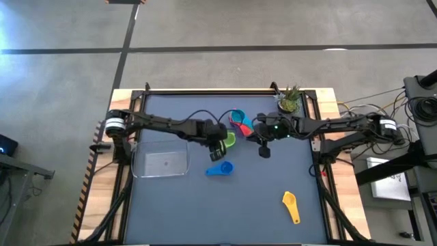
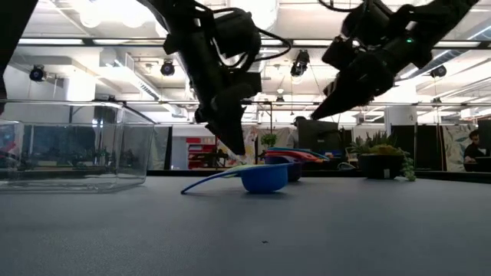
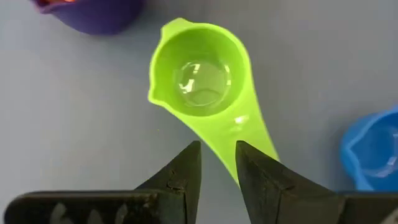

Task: Nest measuring cups in basket
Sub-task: Stack the green measuring cup on top of the light blue measuring cup

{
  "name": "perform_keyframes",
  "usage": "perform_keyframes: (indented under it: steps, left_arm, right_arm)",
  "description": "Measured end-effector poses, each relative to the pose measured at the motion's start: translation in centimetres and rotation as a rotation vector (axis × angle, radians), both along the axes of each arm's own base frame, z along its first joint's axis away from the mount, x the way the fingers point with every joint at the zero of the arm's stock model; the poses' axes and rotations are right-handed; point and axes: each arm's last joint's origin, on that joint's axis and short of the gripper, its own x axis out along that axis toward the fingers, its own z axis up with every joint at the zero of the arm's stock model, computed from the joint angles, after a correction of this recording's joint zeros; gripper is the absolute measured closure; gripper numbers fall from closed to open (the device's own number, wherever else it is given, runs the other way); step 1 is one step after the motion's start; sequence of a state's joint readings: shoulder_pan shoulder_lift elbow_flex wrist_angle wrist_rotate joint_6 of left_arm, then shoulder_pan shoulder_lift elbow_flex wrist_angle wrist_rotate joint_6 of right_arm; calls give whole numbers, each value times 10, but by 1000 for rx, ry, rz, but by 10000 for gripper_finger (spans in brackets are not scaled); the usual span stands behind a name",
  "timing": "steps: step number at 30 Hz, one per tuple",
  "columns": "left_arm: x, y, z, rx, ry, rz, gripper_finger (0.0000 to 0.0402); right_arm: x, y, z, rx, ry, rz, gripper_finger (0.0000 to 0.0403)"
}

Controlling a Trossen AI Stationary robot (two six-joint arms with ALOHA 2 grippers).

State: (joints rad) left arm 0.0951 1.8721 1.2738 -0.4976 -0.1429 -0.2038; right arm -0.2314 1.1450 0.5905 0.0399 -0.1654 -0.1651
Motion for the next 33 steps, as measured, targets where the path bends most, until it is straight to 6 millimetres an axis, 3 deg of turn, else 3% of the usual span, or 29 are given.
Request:
perform_keyframes:
  steps: [9,15,28,33]
  left_arm:
    - [-4,7,-12,-167,-34,4,319]
    - [-3,12,-13,-191,-57,29,319]
    - [-4,25,-14,-239,-79,90,319]
    - [-1,24,-26,-270,-59,87,286]
  right_arm:
    - [-37,10,2,34,-231,-13,381]
    - [-53,13,-2,53,-264,-25,381]
    - [-60,15,-9,68,-257,-33,381]
    - [-60,15,-9,63,-257,-30,381]
